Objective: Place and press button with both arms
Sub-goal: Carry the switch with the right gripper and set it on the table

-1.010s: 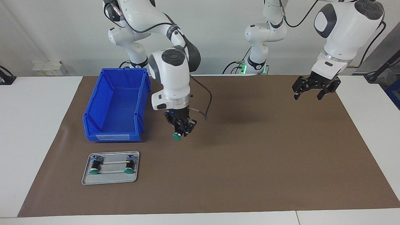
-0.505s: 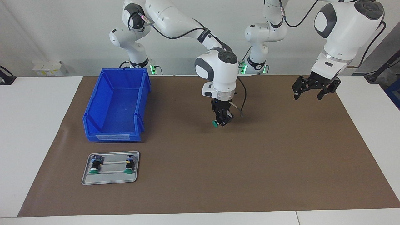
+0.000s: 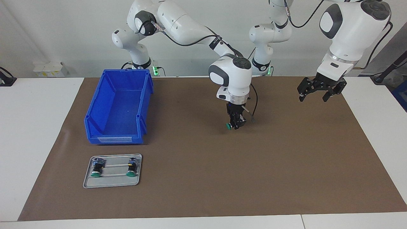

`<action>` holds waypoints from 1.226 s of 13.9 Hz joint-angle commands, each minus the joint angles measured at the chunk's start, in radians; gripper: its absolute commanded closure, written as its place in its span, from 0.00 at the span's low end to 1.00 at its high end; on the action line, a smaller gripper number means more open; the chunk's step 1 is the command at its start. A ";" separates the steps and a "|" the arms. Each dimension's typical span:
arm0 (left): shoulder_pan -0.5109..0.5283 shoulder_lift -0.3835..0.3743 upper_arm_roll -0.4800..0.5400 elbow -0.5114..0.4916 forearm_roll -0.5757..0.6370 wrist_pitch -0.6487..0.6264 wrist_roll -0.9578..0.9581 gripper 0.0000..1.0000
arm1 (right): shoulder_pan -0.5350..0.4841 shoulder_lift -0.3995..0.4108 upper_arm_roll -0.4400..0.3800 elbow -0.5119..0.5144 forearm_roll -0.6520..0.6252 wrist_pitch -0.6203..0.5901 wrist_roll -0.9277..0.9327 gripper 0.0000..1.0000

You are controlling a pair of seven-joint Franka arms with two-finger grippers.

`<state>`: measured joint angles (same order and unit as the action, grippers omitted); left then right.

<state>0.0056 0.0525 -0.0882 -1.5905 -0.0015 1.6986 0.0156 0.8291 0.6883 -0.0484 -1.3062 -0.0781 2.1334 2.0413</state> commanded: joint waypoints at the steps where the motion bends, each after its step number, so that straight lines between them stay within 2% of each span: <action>1: 0.007 -0.030 -0.005 -0.031 0.018 0.000 -0.011 0.00 | -0.002 -0.019 0.002 -0.073 -0.014 0.051 0.043 1.00; 6: 0.007 -0.030 -0.005 -0.031 0.018 0.000 -0.011 0.00 | 0.001 -0.015 0.004 -0.093 -0.020 0.086 0.079 1.00; 8: 0.007 -0.030 -0.005 -0.031 0.018 0.000 -0.011 0.00 | 0.001 -0.016 0.002 -0.154 -0.020 0.158 0.089 1.00; 10: 0.007 -0.030 -0.005 -0.031 0.018 0.000 -0.011 0.00 | 0.010 -0.007 -0.001 -0.157 -0.025 0.152 0.097 1.00; 12: 0.007 -0.030 -0.005 -0.031 0.018 0.000 -0.011 0.00 | 0.010 -0.006 -0.001 -0.124 -0.064 0.055 0.096 0.34; 13: 0.007 -0.030 -0.005 -0.031 0.018 0.000 -0.011 0.00 | 0.008 -0.010 0.001 -0.113 -0.069 0.040 0.096 0.10; 14: 0.007 -0.030 -0.005 -0.031 0.018 0.000 -0.011 0.00 | 0.004 -0.024 0.001 -0.113 -0.072 0.042 0.096 0.01; 17: 0.007 -0.030 -0.005 -0.031 0.018 0.000 -0.011 0.00 | -0.027 -0.116 -0.002 -0.139 -0.074 0.016 0.041 0.00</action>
<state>0.0056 0.0525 -0.0882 -1.5905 -0.0015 1.6985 0.0156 0.8282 0.6550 -0.0541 -1.4123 -0.1269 2.1847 2.1046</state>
